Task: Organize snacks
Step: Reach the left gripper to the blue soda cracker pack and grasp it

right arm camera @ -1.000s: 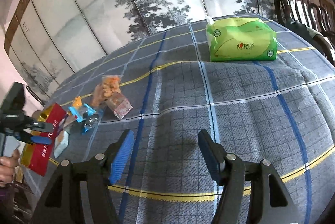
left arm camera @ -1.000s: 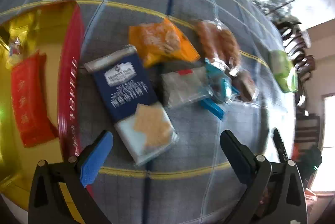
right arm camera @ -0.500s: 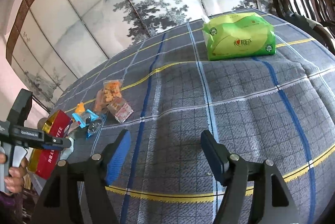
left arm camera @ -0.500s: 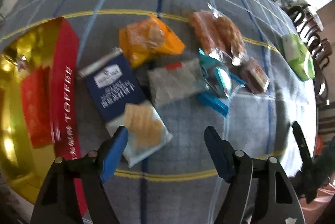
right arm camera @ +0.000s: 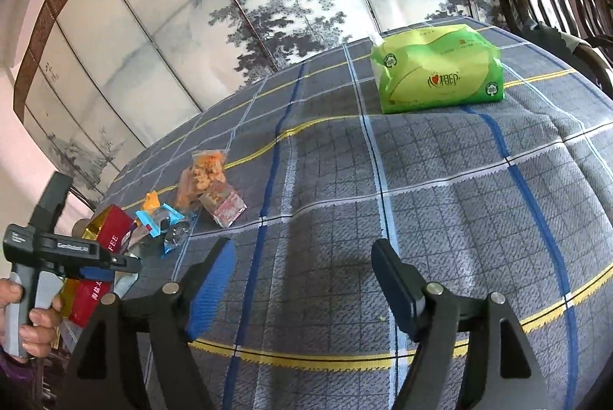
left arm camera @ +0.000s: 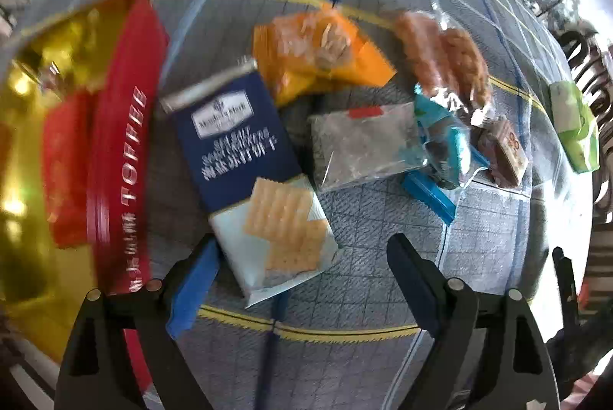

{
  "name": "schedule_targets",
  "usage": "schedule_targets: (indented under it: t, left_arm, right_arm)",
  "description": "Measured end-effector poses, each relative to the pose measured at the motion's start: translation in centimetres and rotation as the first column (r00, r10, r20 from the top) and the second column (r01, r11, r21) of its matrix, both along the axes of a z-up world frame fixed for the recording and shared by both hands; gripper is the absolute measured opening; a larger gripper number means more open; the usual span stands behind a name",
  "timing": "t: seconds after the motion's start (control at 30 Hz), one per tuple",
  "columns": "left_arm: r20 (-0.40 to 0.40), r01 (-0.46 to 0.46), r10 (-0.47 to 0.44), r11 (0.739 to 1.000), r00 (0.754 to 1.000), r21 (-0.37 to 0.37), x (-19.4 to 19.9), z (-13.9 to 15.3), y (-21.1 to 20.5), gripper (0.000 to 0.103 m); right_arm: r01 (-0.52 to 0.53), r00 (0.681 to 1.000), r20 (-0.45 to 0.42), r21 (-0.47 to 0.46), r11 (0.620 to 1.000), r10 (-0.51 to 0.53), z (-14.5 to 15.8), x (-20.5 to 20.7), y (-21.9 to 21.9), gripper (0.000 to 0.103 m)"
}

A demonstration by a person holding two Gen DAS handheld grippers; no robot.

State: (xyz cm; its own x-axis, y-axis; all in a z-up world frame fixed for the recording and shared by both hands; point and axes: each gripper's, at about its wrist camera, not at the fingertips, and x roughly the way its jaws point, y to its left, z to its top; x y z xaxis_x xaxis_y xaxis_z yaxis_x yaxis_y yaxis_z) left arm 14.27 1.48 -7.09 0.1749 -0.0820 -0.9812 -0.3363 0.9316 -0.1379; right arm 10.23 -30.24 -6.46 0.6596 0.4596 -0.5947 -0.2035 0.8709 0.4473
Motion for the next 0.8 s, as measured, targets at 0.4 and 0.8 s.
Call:
schedule_targets:
  t: [0.4,0.8]
  left_arm:
    - [0.140,0.023,-0.025,1.000,0.990,0.020,-0.1,1.2,1.6,0.052]
    - [0.112,0.196,-0.202,0.979,0.973,0.057,-8.1,0.7,-1.5,0.050]
  right_arm:
    - [0.007,1.000,-0.007,0.008,1.000,-0.007,0.0,0.1,-0.2,0.077]
    - [0.017,1.000,-0.023,0.007,1.000,-0.017,-0.3,0.3,-0.3,0.077]
